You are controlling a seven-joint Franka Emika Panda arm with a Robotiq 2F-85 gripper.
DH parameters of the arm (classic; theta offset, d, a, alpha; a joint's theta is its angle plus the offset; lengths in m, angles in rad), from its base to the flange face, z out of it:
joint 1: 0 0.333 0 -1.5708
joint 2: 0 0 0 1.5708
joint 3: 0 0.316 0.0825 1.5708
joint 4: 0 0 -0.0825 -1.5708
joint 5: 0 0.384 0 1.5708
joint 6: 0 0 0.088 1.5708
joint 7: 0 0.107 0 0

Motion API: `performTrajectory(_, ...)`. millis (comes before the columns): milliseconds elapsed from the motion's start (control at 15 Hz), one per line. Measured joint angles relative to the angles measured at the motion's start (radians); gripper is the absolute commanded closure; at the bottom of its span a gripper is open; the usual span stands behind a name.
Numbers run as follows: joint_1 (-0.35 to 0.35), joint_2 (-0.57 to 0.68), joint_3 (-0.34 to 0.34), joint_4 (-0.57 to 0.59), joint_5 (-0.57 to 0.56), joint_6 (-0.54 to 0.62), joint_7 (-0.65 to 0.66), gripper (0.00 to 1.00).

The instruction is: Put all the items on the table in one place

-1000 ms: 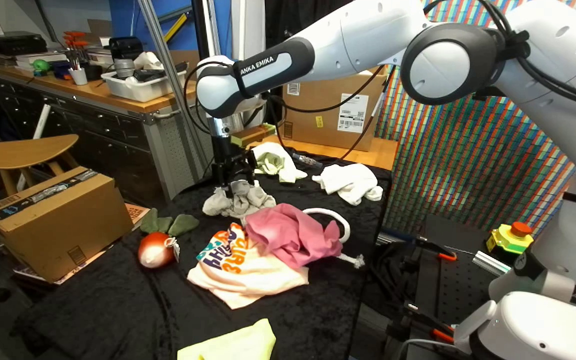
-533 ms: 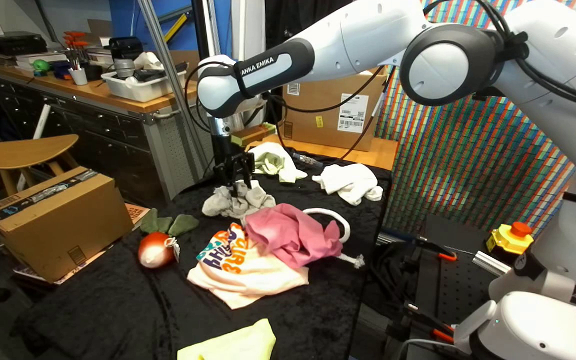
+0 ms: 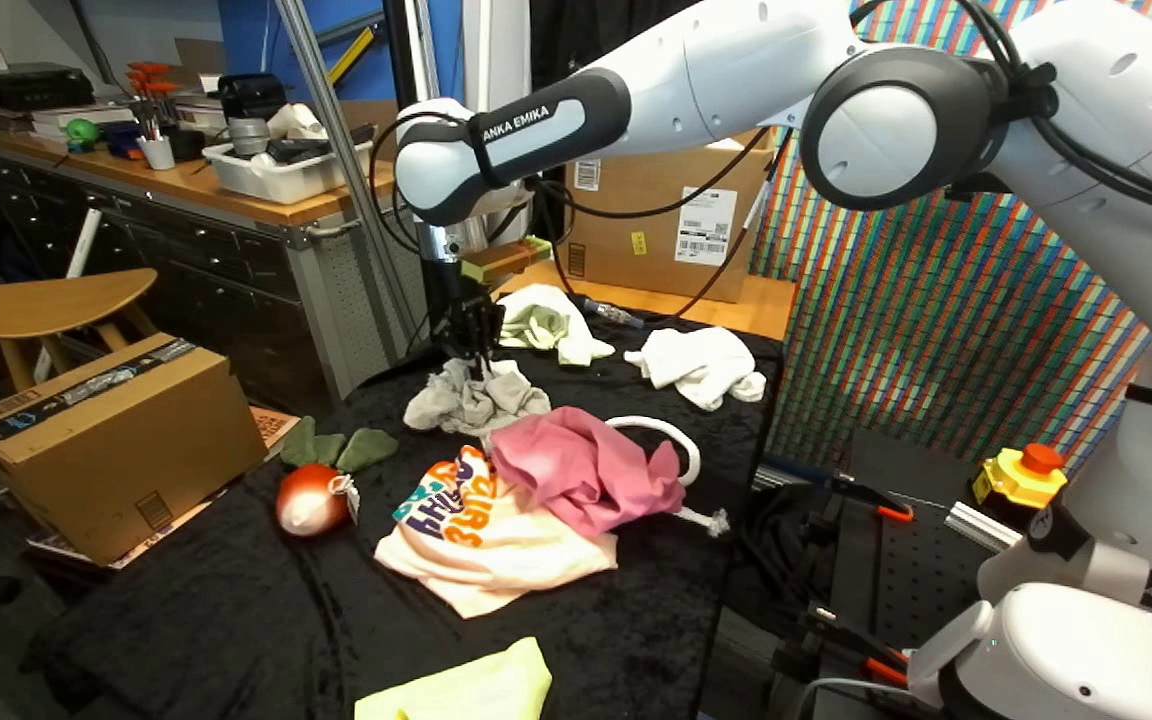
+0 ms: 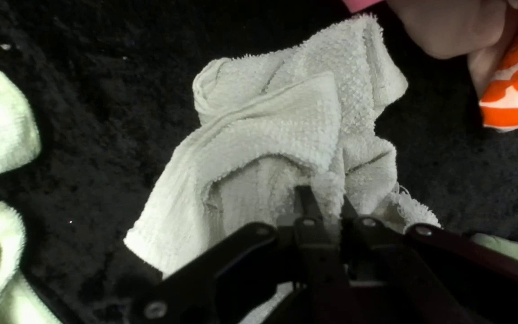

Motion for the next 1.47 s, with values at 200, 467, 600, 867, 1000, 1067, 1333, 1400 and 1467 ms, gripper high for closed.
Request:
performTrajectory(200,-0.003,-0.028,0.0,-0.003,0.0,0.004,-0.012,0.91)
performTrajectory(467,-0.012,-0.136,0.0,-0.066,-0.001,0.031,-0.075,0.91)
performTrajectory(600,-0.021,-0.214,0.008,-0.127,0.0,0.041,-0.125,0.91)
performTrajectory(867,-0.057,-0.366,0.047,-0.259,0.051,0.043,-0.237,0.91)
performTrajectory(1000,-0.074,-0.425,0.069,-0.316,0.101,0.042,-0.305,0.91)
performTrajectory(1067,-0.079,-0.45,0.08,-0.339,0.125,0.04,-0.341,0.91)
performTrajectory(1333,-0.082,-0.508,0.12,-0.403,0.214,0.005,-0.462,0.91)
performTrajectory(1400,-0.082,-0.516,0.128,-0.414,0.228,-0.014,-0.485,0.91)
performTrajectory(1467,-0.082,-0.522,0.134,-0.426,0.237,-0.037,-0.505,0.91)
